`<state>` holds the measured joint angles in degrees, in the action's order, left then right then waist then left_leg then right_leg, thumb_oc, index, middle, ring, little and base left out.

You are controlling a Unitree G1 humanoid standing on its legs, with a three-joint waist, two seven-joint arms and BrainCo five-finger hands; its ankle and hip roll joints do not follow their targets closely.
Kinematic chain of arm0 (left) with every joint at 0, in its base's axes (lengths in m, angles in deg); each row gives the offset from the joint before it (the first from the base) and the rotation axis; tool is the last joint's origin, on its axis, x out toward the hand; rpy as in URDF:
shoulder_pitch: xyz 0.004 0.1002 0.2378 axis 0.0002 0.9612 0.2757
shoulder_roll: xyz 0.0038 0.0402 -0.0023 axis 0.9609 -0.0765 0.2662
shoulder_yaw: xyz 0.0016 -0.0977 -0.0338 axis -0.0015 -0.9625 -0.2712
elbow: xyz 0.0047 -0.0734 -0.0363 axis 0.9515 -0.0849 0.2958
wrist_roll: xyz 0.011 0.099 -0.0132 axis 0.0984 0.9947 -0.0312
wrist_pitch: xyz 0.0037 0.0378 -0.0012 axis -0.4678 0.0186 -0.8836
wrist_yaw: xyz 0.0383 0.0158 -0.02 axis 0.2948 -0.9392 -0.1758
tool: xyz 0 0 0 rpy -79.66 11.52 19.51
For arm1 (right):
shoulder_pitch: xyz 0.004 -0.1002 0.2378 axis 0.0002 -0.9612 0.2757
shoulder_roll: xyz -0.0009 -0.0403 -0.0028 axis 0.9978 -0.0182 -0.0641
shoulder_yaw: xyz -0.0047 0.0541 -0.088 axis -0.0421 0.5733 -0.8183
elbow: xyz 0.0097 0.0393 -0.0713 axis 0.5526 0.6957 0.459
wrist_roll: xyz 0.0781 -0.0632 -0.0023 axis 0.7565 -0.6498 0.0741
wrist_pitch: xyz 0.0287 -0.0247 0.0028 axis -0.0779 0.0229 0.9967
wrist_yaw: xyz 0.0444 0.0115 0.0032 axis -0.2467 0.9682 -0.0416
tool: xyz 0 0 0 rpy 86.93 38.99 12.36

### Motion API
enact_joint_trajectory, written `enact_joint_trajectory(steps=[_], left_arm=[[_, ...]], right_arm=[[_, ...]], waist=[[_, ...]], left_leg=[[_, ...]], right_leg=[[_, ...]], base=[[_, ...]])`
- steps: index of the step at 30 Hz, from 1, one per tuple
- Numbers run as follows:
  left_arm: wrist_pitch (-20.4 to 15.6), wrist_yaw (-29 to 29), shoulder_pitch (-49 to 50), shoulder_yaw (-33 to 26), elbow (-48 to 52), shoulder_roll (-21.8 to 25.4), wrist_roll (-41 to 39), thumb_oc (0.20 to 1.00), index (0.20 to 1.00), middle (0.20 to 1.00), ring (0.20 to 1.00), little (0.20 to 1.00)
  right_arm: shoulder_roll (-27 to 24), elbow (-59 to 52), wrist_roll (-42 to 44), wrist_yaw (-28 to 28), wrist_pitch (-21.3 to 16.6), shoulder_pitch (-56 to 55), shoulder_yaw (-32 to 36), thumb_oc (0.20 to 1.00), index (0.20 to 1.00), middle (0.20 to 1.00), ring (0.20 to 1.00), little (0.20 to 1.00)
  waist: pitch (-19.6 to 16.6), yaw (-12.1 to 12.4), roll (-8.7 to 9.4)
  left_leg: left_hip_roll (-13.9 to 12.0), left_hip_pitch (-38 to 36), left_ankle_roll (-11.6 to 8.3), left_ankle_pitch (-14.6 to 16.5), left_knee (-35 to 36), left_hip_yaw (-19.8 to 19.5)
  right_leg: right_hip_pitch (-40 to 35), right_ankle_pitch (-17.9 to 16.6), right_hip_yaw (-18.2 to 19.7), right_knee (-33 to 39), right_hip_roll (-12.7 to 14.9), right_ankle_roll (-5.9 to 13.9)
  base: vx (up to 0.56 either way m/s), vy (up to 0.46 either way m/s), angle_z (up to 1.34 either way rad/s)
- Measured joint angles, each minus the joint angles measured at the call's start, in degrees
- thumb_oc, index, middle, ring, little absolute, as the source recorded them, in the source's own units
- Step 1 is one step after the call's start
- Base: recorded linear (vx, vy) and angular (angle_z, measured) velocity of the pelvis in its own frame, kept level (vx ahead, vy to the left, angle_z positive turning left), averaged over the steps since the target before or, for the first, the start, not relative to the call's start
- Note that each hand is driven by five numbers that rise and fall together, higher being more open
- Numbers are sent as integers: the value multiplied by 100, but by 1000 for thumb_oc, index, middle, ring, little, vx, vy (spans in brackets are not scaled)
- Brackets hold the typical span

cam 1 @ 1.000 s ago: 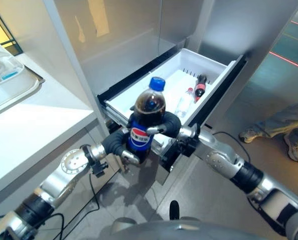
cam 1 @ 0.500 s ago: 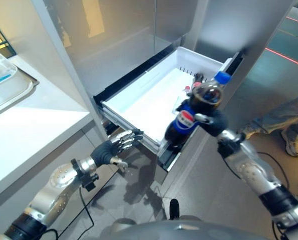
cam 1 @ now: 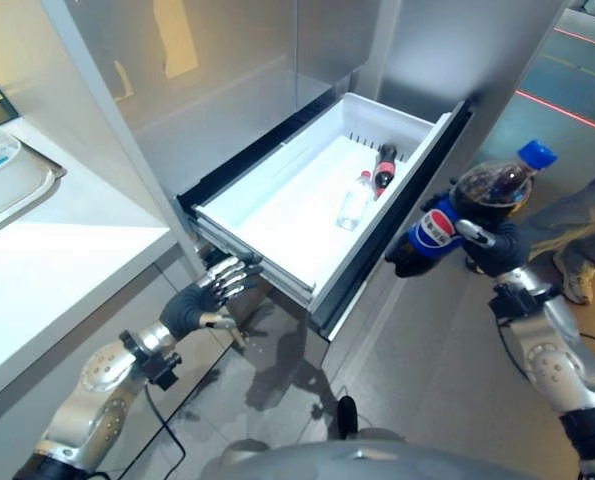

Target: Take the drinks into the refrigerator

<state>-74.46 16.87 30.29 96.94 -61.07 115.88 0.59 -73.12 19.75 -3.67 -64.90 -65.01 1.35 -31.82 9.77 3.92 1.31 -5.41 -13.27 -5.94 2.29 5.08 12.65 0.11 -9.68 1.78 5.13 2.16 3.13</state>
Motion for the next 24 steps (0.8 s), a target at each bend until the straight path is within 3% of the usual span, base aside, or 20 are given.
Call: enact_joint_trajectory(steps=[5,10,15,16,19,24], left_arm=[[0,31,3,2,182,0,-39,1000,1000,1000,1000,1000],[23,89,-51,211,214,129,-241,1000,1000,1000,1000,1000],[131,235,-117,615,306,554,-602,1000,1000,1000,1000,1000],[134,244,-95,607,321,564,-639,1000,1000,1000,1000,1000],[221,254,-137,725,358,713,-721,1000,1000,1000,1000,1000],[238,261,-178,821,360,794,-770,1000,1000,1000,1000,1000]], right_arm=[[-258,-7,-123,7,0,132,-39,200,200,200,200,200],[-921,32,-251,59,-4,890,-612,200,200,200,200,200],[-1665,725,-500,129,-75,2593,-1908,200,200,200,200,200],[-1673,787,-519,166,-88,2690,-1933,200,200,200,200,200],[-1811,1451,-775,307,-96,3610,-2647,200,200,200,200,200],[-1812,1860,-1024,452,-87,4264,-2973,200,200,200,200,200]], waist=[[1,23,2],[11,3,20],[26,41,116],[43,179,134],[90,253,195],[232,437,266]], left_leg=[[1,11,1,1,0,-6],[-4,11,1,1,-1,0],[7,94,1,1,-1,-2],[4,107,-27,-21,-4,-5],[9,205,-23,-22,-3,-5],[9,298,-32,-56,-8,-34]], right_leg=[[5,4,-5,1,3,5],[9,3,0,1,-4,5],[90,1,2,1,1,6],[103,-23,-1,0,0,-20],[175,-58,3,1,1,-31],[281,-69,-44,1,5,-39]], base=[[0,0,0],[0,0,0],[-41,-13,1],[-62,-22,-2],[-48,-15,0],[-20,-8,3]])
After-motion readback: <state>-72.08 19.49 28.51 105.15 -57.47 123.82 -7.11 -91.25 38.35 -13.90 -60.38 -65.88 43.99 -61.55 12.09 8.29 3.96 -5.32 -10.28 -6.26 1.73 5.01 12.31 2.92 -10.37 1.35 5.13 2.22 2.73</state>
